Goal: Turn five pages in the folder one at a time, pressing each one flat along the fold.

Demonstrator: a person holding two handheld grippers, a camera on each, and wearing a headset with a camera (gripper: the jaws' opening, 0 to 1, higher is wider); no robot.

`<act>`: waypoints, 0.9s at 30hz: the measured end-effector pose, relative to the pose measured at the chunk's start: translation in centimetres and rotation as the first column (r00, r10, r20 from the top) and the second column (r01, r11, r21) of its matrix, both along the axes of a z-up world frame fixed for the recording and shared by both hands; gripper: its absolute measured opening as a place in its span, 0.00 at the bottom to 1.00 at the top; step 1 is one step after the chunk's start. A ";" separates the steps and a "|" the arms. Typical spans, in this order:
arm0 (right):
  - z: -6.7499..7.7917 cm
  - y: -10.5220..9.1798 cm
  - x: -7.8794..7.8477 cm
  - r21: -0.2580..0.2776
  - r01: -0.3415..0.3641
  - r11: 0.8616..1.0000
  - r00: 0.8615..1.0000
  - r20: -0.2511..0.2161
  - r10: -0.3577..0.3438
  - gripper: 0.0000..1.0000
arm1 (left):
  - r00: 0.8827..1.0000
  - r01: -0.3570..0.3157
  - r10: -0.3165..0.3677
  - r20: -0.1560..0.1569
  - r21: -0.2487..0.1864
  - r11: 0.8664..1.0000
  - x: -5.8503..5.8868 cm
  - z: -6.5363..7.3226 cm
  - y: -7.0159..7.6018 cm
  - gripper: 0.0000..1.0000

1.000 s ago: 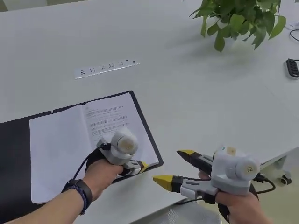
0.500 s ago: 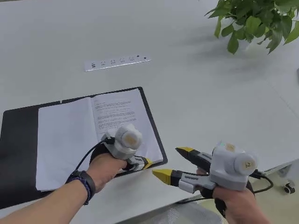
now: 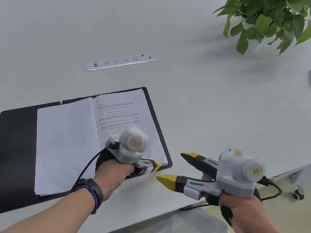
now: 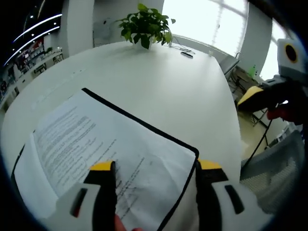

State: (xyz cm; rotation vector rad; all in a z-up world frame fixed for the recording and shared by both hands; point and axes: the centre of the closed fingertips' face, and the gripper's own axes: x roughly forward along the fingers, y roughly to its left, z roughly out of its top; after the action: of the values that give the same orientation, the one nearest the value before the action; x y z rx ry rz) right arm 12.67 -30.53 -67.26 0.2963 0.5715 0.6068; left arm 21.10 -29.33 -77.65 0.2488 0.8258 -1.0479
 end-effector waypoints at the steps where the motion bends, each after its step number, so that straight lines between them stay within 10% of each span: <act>1: -0.1 0.0 0.0 0.002 0.002 1.000 1.000 -0.001 -0.002 0.66 | 1.000 0.005 -0.005 0.016 0.013 1.000 0.2 -0.1 0.2 0.64; 4: -0.2 -0.1 0.2 0.009 0.004 1.000 1.000 -0.004 -0.004 0.66 | 0.994 0.010 -0.019 0.107 0.087 0.996 1.1 -0.7 0.9 0.52; 8: -0.4 0.1 0.5 0.014 -0.003 1.000 1.000 -0.007 0.003 0.66 | 0.990 0.023 -0.035 0.133 0.094 0.995 0.6 -0.8 0.5 0.52; 27: -2.4 0.4 6.1 0.057 -0.049 0.997 0.998 -0.039 0.052 0.59 | 0.988 0.008 -0.017 0.153 0.060 0.998 1.1 -0.7 0.8 0.47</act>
State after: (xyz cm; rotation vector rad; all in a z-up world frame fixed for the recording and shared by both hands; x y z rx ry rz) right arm 18.79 -30.17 -69.70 0.3487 0.6027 0.6677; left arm 22.24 -28.48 -78.35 0.3812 0.7174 -1.0033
